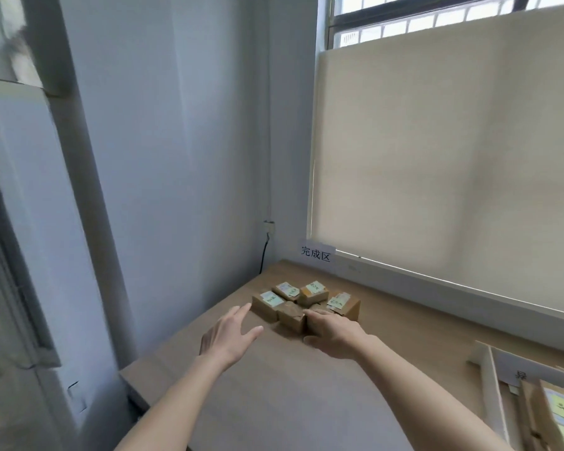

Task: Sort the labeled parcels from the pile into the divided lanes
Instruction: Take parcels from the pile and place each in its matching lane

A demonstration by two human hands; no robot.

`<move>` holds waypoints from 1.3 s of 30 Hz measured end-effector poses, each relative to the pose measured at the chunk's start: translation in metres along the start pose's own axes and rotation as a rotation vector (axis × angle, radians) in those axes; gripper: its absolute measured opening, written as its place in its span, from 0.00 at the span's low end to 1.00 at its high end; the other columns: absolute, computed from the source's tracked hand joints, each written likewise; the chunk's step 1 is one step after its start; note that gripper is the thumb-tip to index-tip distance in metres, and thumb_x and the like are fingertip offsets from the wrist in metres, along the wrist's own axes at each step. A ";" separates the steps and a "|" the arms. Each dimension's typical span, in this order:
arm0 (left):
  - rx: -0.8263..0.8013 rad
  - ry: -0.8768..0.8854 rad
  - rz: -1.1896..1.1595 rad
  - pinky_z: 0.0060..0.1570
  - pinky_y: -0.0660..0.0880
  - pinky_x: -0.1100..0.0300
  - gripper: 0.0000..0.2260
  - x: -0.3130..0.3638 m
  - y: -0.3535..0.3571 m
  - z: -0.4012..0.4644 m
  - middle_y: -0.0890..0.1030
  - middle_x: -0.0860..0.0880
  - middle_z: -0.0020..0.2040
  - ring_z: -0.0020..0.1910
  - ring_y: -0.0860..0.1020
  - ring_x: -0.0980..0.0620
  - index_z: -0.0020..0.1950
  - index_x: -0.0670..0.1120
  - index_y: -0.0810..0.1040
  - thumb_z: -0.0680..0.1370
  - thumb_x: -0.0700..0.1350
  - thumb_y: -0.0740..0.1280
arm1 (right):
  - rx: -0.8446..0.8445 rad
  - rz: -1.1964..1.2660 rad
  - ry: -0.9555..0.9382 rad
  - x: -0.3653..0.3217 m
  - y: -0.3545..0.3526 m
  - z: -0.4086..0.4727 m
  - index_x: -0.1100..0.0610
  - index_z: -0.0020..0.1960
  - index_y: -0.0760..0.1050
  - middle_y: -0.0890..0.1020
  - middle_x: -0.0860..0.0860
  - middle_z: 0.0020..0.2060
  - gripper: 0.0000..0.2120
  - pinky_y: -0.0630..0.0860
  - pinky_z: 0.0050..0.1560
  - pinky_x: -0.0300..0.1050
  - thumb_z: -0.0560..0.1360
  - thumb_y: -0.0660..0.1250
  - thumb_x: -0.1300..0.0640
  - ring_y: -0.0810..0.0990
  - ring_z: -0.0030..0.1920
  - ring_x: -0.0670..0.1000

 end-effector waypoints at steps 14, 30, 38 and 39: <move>-0.068 -0.008 -0.049 0.67 0.70 0.55 0.31 -0.094 0.017 0.110 0.61 0.56 0.79 0.75 0.66 0.51 0.78 0.61 0.60 0.77 0.66 0.62 | -0.055 -0.074 0.084 -0.021 0.029 0.149 0.44 0.81 0.55 0.68 0.48 0.76 0.34 0.75 0.58 0.51 0.80 0.63 0.39 0.70 0.73 0.56; -0.220 0.084 -0.051 0.66 0.69 0.53 0.30 -0.102 0.100 0.316 0.63 0.56 0.78 0.75 0.65 0.51 0.78 0.60 0.60 0.78 0.64 0.63 | -0.131 -0.018 0.296 0.062 0.060 0.318 0.45 0.81 0.55 0.71 0.50 0.74 0.32 0.76 0.60 0.54 0.80 0.62 0.41 0.71 0.72 0.56; -0.351 0.145 -0.127 0.68 0.69 0.52 0.31 -0.116 0.165 0.378 0.64 0.56 0.78 0.75 0.65 0.51 0.78 0.58 0.62 0.77 0.64 0.63 | -0.195 0.055 0.403 0.083 0.107 0.366 0.44 0.81 0.53 0.67 0.50 0.77 0.33 0.74 0.64 0.56 0.80 0.62 0.41 0.70 0.73 0.57; -0.374 0.148 -0.130 0.68 0.69 0.52 0.31 -0.121 0.175 0.385 0.64 0.56 0.78 0.74 0.66 0.52 0.78 0.58 0.62 0.77 0.64 0.64 | -0.210 0.067 0.419 0.085 0.116 0.372 0.44 0.81 0.53 0.68 0.49 0.76 0.33 0.74 0.64 0.56 0.80 0.62 0.42 0.70 0.72 0.58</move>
Point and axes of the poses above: each hand's wrist, its own z-axis towards the middle knuckle, its own y-axis out of the palm, x = y × z, the point moved 5 cm from there along z, towards the middle knuckle
